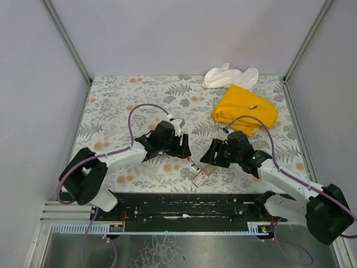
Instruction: Load the staples into the stapler
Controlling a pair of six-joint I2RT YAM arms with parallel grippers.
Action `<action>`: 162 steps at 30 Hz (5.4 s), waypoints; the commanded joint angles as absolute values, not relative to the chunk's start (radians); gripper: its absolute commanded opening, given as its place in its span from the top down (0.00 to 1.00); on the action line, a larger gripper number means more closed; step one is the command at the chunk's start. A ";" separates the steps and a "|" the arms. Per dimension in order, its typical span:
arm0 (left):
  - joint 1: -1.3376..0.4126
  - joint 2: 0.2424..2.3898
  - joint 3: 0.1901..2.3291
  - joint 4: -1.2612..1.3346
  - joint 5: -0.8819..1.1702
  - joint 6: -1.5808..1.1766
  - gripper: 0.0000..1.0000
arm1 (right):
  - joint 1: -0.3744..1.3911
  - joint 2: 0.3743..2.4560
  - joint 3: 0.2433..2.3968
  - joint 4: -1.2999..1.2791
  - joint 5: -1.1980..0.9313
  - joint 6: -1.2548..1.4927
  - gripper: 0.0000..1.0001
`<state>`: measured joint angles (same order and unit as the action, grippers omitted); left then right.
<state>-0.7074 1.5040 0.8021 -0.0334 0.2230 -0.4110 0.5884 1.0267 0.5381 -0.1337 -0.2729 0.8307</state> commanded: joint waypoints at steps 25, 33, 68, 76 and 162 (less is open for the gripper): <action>-0.755 1.557 0.861 0.007 0.262 -0.381 0.55 | 0.650 1.397 0.573 0.127 -0.356 0.850 0.60; -0.766 1.557 0.862 -0.007 0.260 -0.378 0.58 | 0.653 1.418 0.560 0.143 -0.352 0.859 0.63; -0.855 1.477 0.816 0.014 0.249 -0.387 0.56 | 0.655 1.283 0.593 -0.053 -0.195 0.786 0.60; -0.855 1.432 0.811 0.046 0.217 -0.245 0.39 | 0.649 1.077 0.608 -0.278 -0.042 0.736 0.35; -0.978 1.531 0.617 0.299 0.054 -0.242 1.00 | 0.627 0.831 0.413 -0.098 -0.152 1.027 0.01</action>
<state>-0.9600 1.6367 0.6853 0.2283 0.0387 -0.1280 0.6334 0.8185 0.4583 -0.2993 -0.0521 0.8951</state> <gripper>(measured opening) 0.268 0.991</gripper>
